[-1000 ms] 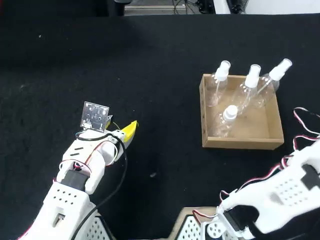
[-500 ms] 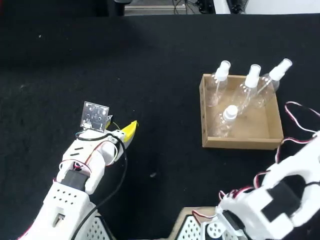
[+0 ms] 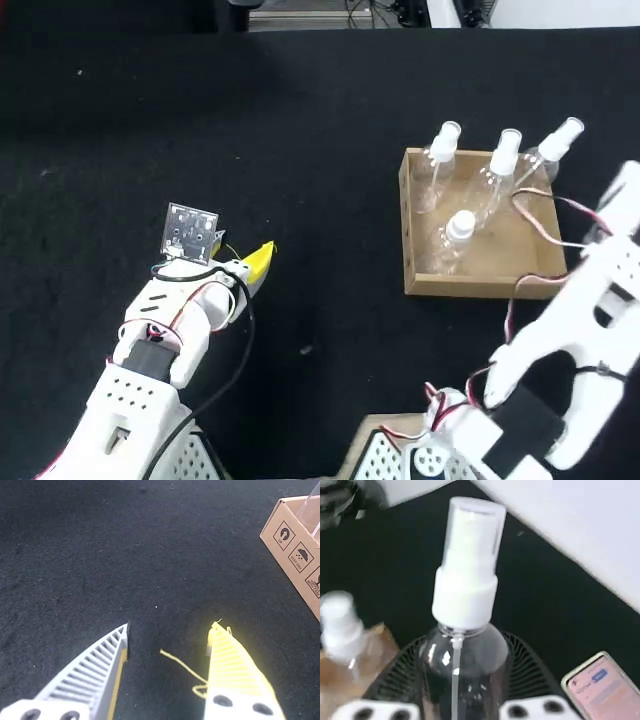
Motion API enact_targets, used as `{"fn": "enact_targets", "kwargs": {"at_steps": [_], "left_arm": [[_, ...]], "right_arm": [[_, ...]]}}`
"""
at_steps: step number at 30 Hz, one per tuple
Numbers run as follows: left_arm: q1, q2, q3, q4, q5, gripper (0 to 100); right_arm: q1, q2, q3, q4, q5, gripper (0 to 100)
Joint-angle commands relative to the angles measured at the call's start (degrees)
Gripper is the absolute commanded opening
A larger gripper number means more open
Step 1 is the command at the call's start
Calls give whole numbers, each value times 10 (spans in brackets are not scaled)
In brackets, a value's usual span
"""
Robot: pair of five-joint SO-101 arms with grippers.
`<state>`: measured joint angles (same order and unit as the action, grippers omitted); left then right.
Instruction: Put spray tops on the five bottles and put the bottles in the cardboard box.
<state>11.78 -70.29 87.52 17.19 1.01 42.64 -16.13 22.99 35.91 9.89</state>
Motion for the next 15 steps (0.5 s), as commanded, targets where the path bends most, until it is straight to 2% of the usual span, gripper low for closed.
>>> {"fn": "enact_targets", "kwargs": {"at_steps": [1, 5, 12, 15], "left_arm": [[2, -9, -4, -15, -2, 241], [2, -9, -4, -15, -2, 241], [2, -9, -3, -12, -2, 241], [2, -9, -3, -12, -2, 241]], "right_arm": [[-31, -73, 29, 3, 17, 12], [-55, -139, 94, -25, 18, 12], [-88, -185, 262, -221, 53, 12], [-88, -185, 280, -244, 39, 12]]}}
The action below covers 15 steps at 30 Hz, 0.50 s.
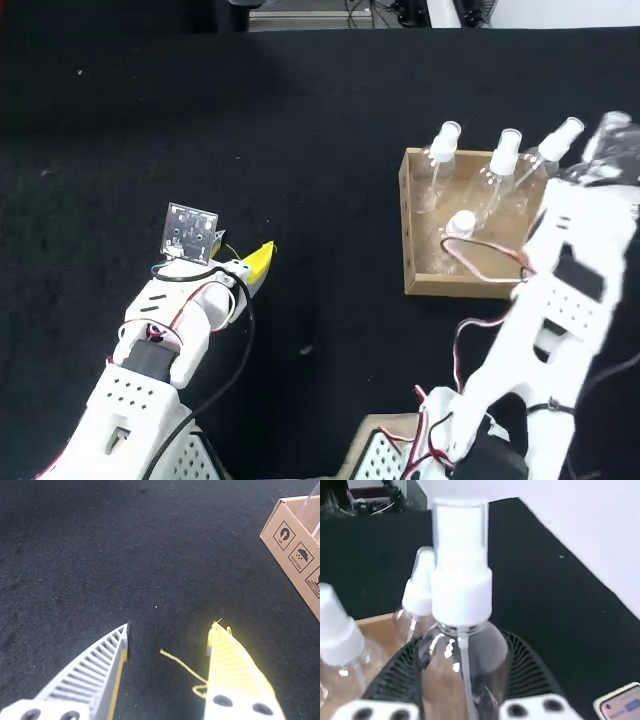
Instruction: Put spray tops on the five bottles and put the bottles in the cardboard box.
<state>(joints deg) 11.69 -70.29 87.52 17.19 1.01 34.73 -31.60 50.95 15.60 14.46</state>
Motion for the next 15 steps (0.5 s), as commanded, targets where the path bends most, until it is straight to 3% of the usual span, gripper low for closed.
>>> {"fn": "enact_targets", "kwargs": {"at_steps": [1, 7, 15], "left_arm": [[3, -9, -3, -12, -2, 241], [3, -9, -3, -14, -2, 241], [3, -9, -3, -14, -2, 241]], "right_arm": [[-9, -30, 0, -40, -18, 12], [-10, -30, 30, -62, -72, 13], [-17, -35, 145, -221, -95, 15]]}}
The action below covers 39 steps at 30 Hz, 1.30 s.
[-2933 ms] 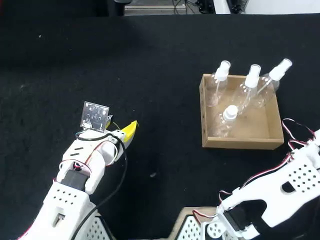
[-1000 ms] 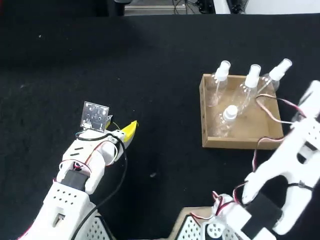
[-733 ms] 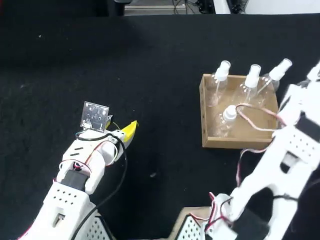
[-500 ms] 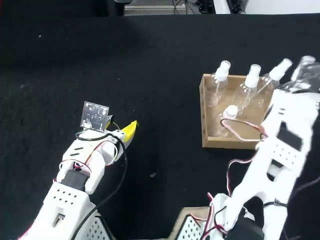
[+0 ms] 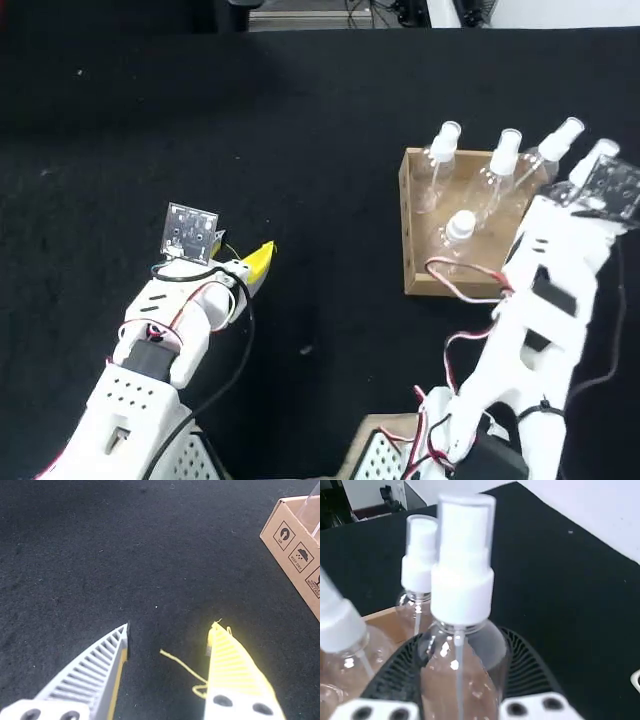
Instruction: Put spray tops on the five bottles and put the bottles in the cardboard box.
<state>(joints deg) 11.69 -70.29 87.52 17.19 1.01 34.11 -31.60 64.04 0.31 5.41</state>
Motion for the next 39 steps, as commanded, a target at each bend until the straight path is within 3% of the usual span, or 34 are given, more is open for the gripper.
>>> {"fn": "enact_targets", "kwargs": {"at_steps": [1, 13, 22, 34, 39], "left_arm": [[3, -9, -3, -14, -2, 241], [3, -9, -3, -12, -2, 241], [3, -9, -2, -11, -2, 241], [3, -9, -2, -11, -2, 241], [3, -9, -2, -11, -2, 241]], "right_arm": [[-15, -35, 26, -86, -4, 15], [-22, -30, 147, -280, -4, 15], [-22, -29, 158, -282, -48, 15], [-21, 15, 146, -288, -47, 15], [-20, 60, 142, -338, -47, 15]]}}
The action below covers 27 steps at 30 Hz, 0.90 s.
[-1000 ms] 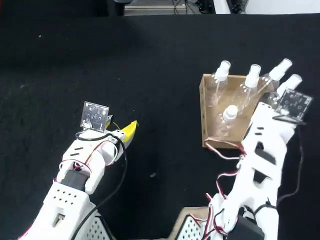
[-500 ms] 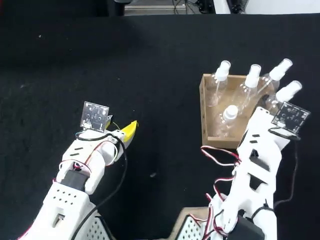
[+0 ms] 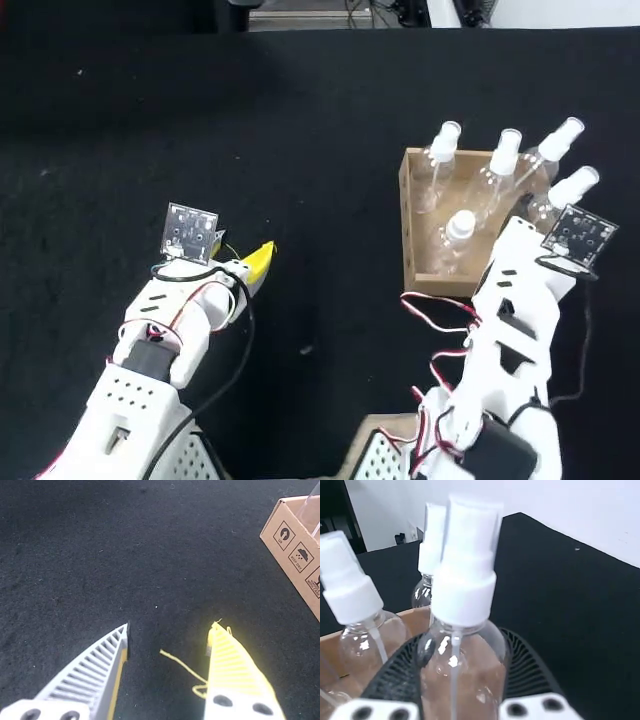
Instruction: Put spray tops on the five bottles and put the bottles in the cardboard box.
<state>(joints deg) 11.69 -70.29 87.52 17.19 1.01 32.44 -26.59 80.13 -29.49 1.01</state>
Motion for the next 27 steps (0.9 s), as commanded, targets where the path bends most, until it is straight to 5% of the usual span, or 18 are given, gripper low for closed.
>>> {"fn": "enact_targets", "kwargs": {"at_steps": [1, 27], "left_arm": [[3, -9, -2, -11, -2, 241], [3, -9, -2, -11, -2, 241]], "right_arm": [[-4, 16, -19, -49, -3, 15], [-3, 65, 1, -62, 30, 15]]}}
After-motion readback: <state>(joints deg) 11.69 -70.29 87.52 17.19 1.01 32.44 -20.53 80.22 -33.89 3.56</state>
